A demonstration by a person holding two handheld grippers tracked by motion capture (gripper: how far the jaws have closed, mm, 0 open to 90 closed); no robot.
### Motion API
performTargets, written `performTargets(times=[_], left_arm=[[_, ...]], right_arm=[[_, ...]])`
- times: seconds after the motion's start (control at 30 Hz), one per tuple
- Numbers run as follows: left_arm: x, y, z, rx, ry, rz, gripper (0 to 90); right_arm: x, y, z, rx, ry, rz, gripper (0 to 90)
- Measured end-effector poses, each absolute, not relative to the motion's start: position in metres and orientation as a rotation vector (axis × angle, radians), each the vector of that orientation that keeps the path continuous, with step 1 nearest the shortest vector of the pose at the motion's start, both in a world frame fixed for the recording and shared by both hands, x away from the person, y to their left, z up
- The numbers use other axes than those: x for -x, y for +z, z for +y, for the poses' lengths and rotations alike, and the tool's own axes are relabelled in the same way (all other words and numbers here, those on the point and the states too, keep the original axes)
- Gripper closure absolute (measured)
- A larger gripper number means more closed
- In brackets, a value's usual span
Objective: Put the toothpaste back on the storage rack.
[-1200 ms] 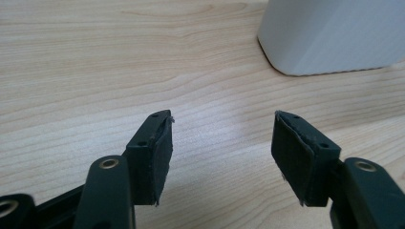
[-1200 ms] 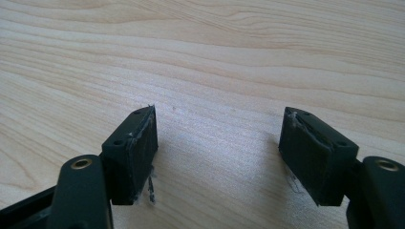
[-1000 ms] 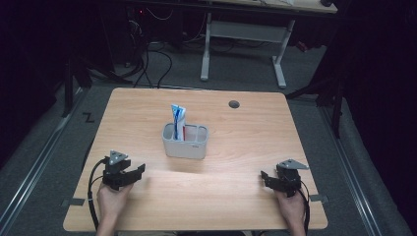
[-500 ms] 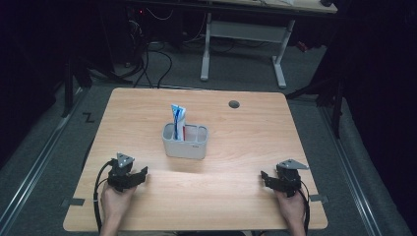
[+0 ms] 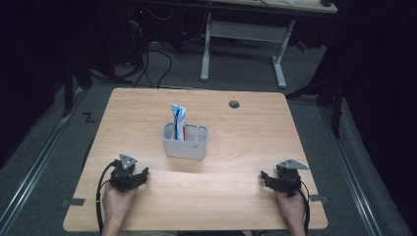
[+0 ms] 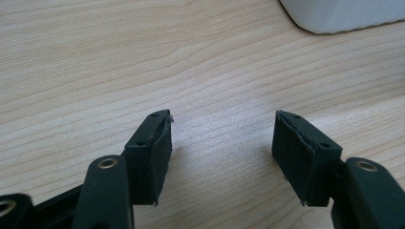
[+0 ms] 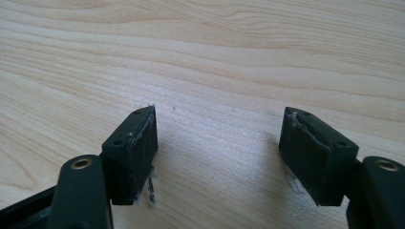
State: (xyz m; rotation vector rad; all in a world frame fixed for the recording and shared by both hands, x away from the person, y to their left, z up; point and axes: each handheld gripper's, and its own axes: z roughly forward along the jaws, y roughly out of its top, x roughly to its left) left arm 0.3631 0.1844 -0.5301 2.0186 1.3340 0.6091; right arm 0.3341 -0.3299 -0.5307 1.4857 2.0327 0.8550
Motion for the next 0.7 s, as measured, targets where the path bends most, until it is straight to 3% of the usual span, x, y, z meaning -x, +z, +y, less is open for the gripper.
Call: performTargets(times=[0.7], left_arm=[[-0.3633,-0.5366,0.1874,-1.959,0.586,1.334,35.4]], right_arm=[[-0.3339,-0.5307,-0.3298,-1.489,0.855,2.031,29.4]])
